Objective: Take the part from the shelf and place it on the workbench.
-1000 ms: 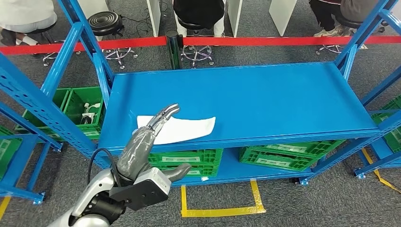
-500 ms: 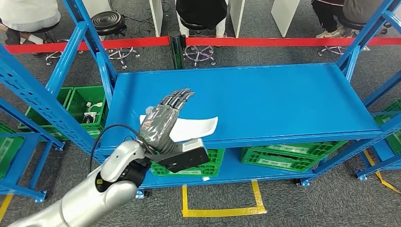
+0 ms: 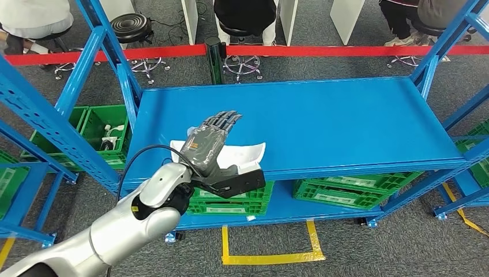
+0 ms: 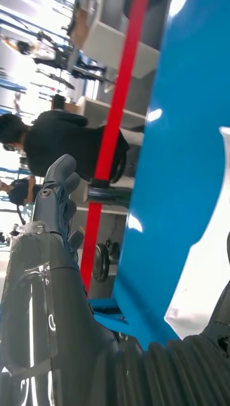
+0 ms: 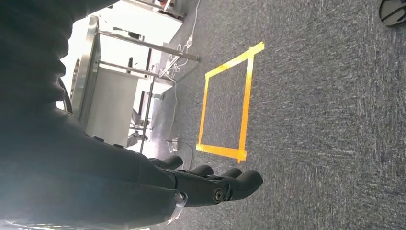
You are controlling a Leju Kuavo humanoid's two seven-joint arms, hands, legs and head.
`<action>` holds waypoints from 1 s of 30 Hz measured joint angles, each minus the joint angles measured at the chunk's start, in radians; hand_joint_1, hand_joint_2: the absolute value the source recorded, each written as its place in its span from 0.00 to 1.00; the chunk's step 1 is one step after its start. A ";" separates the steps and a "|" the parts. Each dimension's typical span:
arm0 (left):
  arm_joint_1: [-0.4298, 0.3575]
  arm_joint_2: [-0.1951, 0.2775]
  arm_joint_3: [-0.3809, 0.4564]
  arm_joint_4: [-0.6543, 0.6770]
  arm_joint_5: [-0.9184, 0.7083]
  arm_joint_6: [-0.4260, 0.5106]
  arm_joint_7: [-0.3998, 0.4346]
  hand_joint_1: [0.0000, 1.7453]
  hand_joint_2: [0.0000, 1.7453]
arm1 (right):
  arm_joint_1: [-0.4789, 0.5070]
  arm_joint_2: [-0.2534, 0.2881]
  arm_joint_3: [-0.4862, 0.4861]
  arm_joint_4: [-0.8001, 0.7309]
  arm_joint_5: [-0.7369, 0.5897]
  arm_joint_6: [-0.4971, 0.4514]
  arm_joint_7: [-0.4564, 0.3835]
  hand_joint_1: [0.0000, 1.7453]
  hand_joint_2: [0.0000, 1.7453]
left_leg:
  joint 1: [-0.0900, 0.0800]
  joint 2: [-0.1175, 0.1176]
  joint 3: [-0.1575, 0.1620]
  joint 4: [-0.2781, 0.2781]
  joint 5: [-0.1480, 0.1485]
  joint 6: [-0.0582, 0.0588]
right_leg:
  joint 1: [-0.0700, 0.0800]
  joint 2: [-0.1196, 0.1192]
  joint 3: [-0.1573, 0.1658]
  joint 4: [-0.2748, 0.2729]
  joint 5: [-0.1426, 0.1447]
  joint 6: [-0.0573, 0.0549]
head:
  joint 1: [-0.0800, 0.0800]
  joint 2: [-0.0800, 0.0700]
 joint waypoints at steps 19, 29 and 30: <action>0.002 0.133 0.022 -0.104 0.248 -0.090 0.152 0.00 1.00 | 0.009 -0.026 0.001 -0.002 -0.044 -0.022 0.037 0.00 1.00 | 0.002 0.023 0.000 -0.001 0.000 0.001 | 0.000 0.009 0.000 0.000 0.002 0.001 | 0.000 0.000; 0.002 0.267 0.099 -0.295 0.334 -0.082 0.181 0.00 1.00 | 0.011 -0.052 0.001 -0.002 -0.041 -0.039 -0.013 0.00 1.00 | 0.001 0.027 0.002 -0.001 0.000 0.001 | 0.000 0.014 0.000 0.000 0.003 0.001 | 0.000 0.000; 0.001 0.269 0.100 -0.298 0.334 -0.084 0.178 0.00 1.00 | 0.011 -0.054 0.001 -0.002 -0.040 -0.037 -0.015 0.00 1.00 | 0.001 0.026 0.002 -0.001 0.000 0.001 | 0.000 0.014 0.000 0.000 0.003 0.001 | 0.000 0.000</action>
